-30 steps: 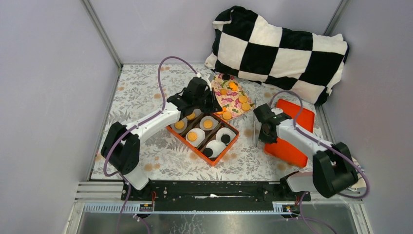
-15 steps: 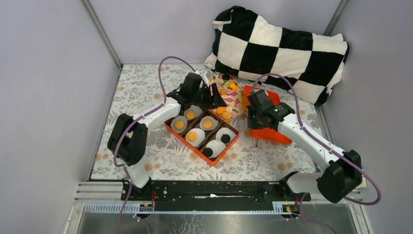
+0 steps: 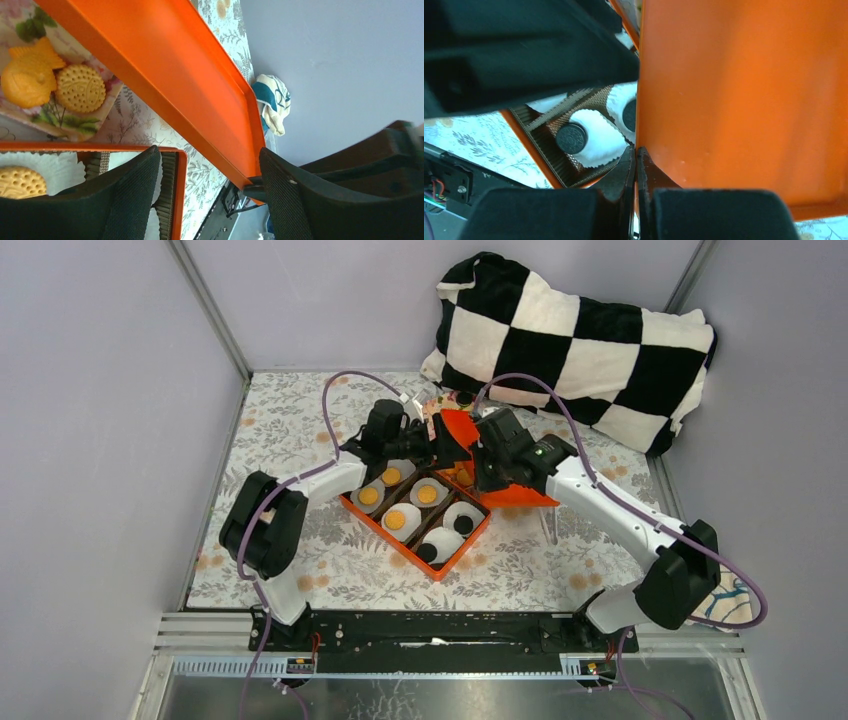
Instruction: Pack the cookies
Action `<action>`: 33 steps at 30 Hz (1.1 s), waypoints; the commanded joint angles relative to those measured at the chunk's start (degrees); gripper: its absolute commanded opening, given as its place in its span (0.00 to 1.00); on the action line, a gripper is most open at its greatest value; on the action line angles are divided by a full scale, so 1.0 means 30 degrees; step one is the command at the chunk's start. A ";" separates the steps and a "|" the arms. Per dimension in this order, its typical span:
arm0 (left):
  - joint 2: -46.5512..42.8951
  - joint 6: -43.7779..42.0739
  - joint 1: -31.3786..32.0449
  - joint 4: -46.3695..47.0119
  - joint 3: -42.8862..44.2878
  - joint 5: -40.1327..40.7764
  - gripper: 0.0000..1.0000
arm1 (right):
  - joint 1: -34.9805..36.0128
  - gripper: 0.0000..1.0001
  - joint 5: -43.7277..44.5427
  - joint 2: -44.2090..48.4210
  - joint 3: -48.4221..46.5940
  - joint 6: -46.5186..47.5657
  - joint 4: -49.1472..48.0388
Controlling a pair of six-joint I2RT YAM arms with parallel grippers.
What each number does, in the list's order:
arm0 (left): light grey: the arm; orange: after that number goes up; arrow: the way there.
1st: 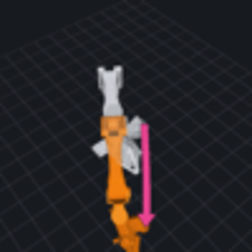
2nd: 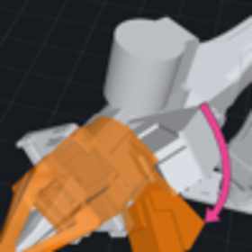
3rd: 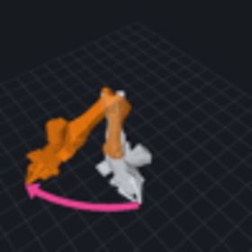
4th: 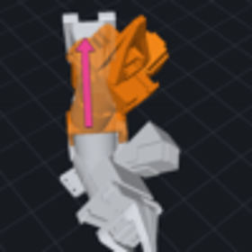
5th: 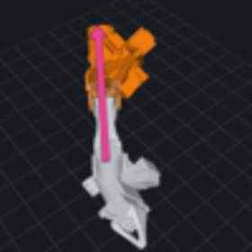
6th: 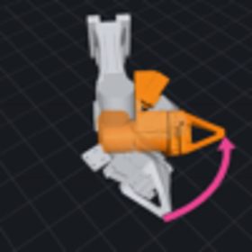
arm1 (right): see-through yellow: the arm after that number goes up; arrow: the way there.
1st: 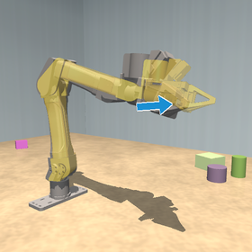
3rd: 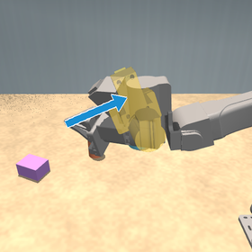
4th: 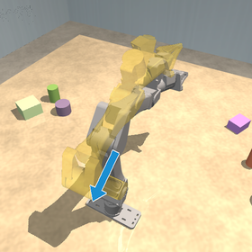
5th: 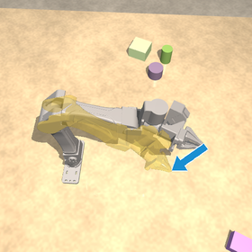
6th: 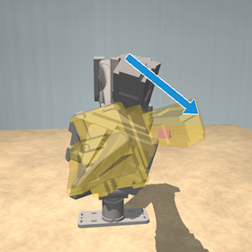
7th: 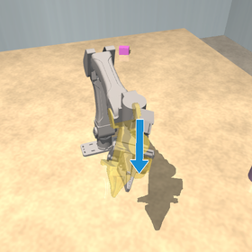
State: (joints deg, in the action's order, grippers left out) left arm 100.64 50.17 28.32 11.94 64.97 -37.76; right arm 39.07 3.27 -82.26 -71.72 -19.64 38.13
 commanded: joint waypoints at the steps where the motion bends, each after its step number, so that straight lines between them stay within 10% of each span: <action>1: 0.0075 0.0646 0.0054 0.1703 -0.0835 -0.0569 0.78 | 0.0356 0.00 -0.0931 -0.0376 -0.1989 0.0739 -0.1217; 9: 0.1048 0.0685 0.0054 0.1490 0.0139 -0.0217 0.70 | 0.0959 0.00 -0.2412 -0.1049 -0.2877 0.0520 -0.1531; 14: 0.1690 0.0633 0.0054 0.0900 0.0723 -0.0388 0.18 | 0.0983 0.00 -0.2538 -0.1307 -0.2695 0.0503 -0.2026; 17: 0.1606 0.0404 0.0054 0.0048 0.0757 -0.0168 0.05 | 0.0995 0.00 -0.2308 -0.1609 -0.2820 0.0691 -0.2225; 23: 0.1316 -0.0504 0.0039 -0.2186 0.1251 0.1028 0.00 | 0.1628 0.04 0.0869 -0.1171 -0.3027 0.1333 -0.1912; 28: 0.1847 -0.0811 -0.0604 -0.4360 0.2756 0.1306 0.00 | 0.3299 0.37 0.5507 0.0354 -0.2583 0.3005 -0.1264; 33: 0.2321 -0.1466 -0.1674 -0.8552 0.6170 0.1309 0.00 | 0.5186 0.49 0.8251 0.1463 -0.0717 0.4557 -0.1948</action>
State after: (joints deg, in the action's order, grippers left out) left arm 107.33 50.09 26.04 -3.90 74.87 -35.05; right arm 50.74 17.32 -81.95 -76.95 -11.62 34.76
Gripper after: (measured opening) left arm 0.226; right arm 0.481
